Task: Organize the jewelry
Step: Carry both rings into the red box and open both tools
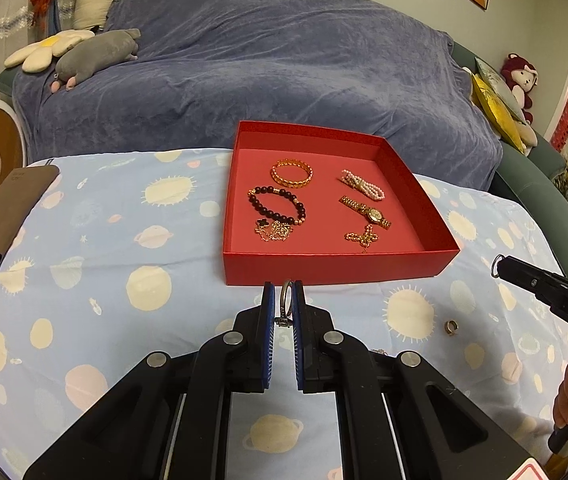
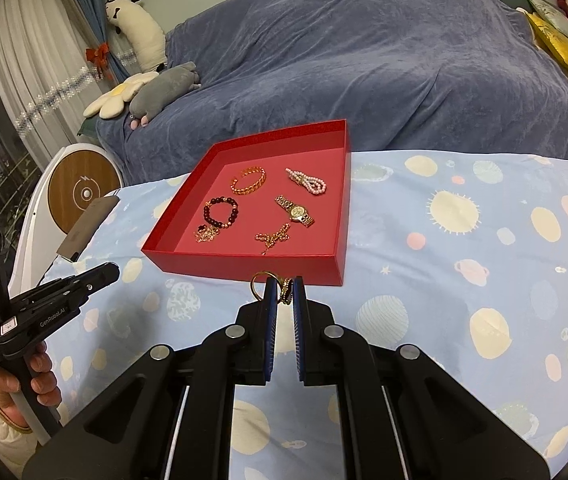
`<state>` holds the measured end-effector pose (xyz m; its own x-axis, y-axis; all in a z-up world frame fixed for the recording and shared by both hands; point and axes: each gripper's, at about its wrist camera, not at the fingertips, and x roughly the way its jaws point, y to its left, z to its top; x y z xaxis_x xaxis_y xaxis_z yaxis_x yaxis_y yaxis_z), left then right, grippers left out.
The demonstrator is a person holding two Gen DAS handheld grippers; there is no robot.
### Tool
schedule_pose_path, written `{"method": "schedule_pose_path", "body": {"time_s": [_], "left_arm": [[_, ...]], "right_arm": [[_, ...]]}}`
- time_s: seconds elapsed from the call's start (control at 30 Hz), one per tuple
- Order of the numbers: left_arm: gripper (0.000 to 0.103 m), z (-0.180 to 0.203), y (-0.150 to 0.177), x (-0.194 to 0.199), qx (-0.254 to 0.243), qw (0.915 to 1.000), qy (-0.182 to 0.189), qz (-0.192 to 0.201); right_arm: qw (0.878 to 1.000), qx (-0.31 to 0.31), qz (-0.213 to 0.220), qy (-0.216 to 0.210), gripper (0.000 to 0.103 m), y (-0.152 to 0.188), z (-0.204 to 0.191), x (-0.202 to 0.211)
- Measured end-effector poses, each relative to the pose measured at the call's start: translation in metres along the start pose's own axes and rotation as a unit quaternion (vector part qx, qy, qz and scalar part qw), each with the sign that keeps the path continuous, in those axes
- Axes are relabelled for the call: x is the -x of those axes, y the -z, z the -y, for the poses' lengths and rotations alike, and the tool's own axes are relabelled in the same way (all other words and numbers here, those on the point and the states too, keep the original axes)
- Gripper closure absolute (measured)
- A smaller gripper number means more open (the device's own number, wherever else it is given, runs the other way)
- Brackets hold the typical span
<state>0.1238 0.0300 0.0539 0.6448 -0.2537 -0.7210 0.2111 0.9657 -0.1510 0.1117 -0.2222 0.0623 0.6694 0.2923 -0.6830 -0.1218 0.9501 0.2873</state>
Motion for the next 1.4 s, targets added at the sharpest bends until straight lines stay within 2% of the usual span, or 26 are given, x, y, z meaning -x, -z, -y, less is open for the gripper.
{"method": "schedule_pose_path", "body": {"time_s": [0.27, 0.63, 0.77, 0.93, 1.1, 1.4], "left_arm": [[0.097, 0.002, -0.001, -0.012, -0.006, 0.9999, -0.001, -0.015], [0.097, -0.001, -0.023, -0.006, 0.002, 1.0000, -0.001, 0.005], [0.097, 0.000, -0.045, 0.009, 0.003, 0.9998, -0.001, 0.021], [0.097, 0.011, -0.089, 0.016, -0.024, 0.9986, -0.009, 0.046], [0.097, 0.017, -0.127, -0.013, -0.035, 0.9984, -0.011, 0.043], [0.097, 0.015, -0.161, -0.112, -0.026, 0.9994, -0.013, -0.020]], "right_arm": [[1.000, 0.007, -0.010, 0.003, 0.096, -0.004, 0.001, -0.011], [1.000, 0.004, -0.009, -0.002, 0.096, -0.018, 0.001, -0.012], [1.000, 0.005, 0.000, -0.011, 0.096, -0.040, -0.004, -0.001], [1.000, 0.011, 0.020, -0.015, 0.096, -0.083, -0.007, 0.004], [1.000, 0.003, 0.018, -0.013, 0.096, -0.123, -0.002, -0.026], [0.999, -0.019, -0.029, -0.012, 0.096, -0.149, 0.022, -0.111]]}}
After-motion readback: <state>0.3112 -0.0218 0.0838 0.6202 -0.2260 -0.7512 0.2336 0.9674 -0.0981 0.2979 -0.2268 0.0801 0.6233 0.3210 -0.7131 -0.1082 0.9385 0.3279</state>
